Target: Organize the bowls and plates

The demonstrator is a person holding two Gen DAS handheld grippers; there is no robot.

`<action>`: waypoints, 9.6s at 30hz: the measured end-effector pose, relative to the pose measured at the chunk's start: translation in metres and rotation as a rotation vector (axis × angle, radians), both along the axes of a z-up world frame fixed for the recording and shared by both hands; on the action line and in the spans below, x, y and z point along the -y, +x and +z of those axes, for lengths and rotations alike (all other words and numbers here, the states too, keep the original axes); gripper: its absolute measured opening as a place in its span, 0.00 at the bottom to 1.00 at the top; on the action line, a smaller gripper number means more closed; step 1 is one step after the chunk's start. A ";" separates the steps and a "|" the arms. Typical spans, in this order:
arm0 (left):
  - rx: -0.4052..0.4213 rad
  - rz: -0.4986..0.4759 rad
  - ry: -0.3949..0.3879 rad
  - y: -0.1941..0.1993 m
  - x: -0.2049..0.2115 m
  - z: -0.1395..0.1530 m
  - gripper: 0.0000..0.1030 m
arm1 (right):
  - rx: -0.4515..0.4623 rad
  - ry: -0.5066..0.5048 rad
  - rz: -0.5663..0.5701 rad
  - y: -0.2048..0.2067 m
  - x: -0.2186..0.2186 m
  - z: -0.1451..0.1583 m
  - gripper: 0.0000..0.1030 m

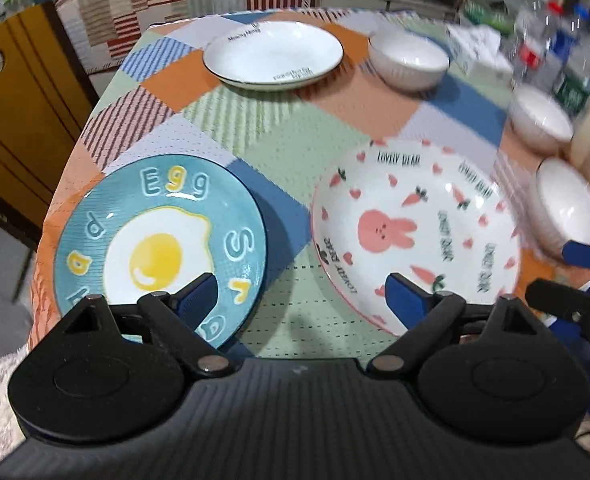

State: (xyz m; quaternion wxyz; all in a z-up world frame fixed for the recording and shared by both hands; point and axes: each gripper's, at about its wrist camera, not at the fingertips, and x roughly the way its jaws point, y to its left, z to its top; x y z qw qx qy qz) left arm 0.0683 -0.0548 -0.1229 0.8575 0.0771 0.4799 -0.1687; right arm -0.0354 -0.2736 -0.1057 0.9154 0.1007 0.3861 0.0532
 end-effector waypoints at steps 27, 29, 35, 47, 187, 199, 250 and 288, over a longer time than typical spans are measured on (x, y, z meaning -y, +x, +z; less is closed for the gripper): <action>-0.090 0.011 -0.096 0.021 0.026 -0.051 0.28 | -0.005 0.111 -0.127 0.021 0.020 -0.079 0.22; -0.086 -0.004 -0.087 0.021 0.024 -0.048 0.28 | -0.005 0.111 -0.122 0.019 0.017 -0.077 0.23; 0.013 -0.046 -0.040 0.021 0.026 -0.025 0.28 | 0.020 0.119 -0.107 0.027 0.018 -0.069 0.23; -0.119 -0.057 -0.073 0.108 0.021 -0.019 0.28 | 0.040 0.135 -0.120 0.088 0.015 -0.058 0.23; -0.040 -0.108 -0.123 0.132 -0.103 0.049 0.31 | -0.022 0.051 0.370 0.146 -0.064 0.022 0.22; -0.150 -0.206 -0.135 0.168 -0.015 0.006 0.31 | -0.090 0.047 0.196 0.149 0.011 -0.005 0.22; -0.210 -0.229 0.001 0.173 0.023 -0.012 0.26 | -0.272 -0.410 -0.016 0.168 -0.015 -0.045 0.33; 0.048 -0.073 -0.047 0.275 -0.058 -0.005 0.76 | -0.164 -0.137 0.355 0.376 -0.003 0.026 0.67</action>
